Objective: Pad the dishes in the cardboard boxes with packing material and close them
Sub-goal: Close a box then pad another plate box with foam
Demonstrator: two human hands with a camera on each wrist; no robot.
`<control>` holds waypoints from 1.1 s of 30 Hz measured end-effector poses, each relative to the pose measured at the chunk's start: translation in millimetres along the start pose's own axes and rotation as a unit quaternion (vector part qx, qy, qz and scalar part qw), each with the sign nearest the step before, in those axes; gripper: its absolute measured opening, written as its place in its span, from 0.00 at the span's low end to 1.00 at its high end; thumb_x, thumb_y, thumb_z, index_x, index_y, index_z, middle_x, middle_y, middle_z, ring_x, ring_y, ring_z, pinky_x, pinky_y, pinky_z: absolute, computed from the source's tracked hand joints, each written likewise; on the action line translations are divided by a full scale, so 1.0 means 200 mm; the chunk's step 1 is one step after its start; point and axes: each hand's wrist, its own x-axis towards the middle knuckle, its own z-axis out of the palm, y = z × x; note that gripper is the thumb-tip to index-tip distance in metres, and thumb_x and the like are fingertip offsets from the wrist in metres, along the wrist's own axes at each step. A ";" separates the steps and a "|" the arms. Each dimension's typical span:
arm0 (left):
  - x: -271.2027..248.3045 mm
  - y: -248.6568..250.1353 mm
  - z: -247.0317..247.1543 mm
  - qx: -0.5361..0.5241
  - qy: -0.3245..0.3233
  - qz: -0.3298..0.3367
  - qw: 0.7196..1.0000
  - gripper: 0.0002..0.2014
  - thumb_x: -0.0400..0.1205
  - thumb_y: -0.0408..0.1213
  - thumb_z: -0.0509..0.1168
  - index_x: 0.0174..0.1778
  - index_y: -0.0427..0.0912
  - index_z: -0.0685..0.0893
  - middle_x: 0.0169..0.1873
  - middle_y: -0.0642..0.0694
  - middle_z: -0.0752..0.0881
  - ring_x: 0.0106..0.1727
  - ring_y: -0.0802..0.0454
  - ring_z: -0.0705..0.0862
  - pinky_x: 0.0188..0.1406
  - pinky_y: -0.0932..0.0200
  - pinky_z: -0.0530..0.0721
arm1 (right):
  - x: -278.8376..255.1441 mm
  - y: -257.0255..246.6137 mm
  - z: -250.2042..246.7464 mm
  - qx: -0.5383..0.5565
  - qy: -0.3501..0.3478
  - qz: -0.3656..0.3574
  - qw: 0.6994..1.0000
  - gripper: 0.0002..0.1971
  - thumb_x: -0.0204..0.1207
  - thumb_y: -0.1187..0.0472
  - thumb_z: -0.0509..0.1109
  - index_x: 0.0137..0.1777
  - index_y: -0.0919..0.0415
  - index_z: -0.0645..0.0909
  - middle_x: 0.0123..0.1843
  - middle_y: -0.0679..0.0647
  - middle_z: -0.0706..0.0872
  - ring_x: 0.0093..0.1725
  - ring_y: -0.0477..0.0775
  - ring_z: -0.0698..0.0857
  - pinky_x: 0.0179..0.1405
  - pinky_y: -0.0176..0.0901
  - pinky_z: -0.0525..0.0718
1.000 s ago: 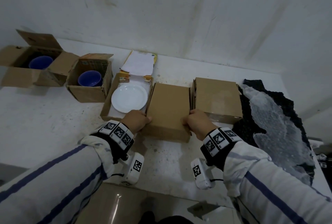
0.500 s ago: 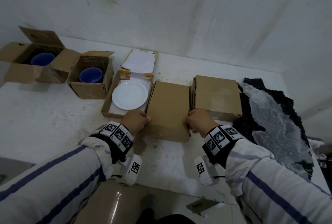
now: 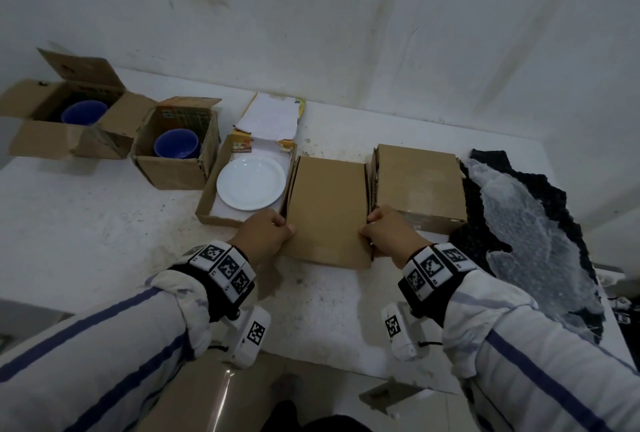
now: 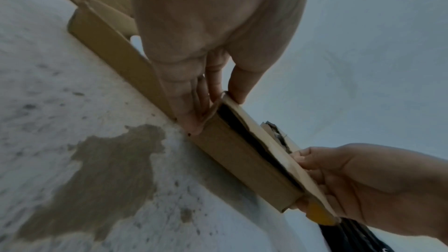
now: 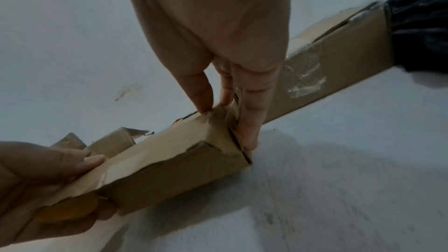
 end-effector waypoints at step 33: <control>0.20 0.62 -0.30 -0.147 0.032 0.079 0.985 0.09 0.83 0.38 0.62 0.45 0.34 0.78 0.40 0.33 0.82 0.32 0.45 0.84 0.43 0.50 0.89 | 0.08 -0.52 -0.43 0.126 0.055 -0.079 0.987 0.05 0.77 0.63 0.68 0.47 0.65 0.79 0.42 0.60 0.81 0.36 0.57 0.83 0.42 0.53 0.87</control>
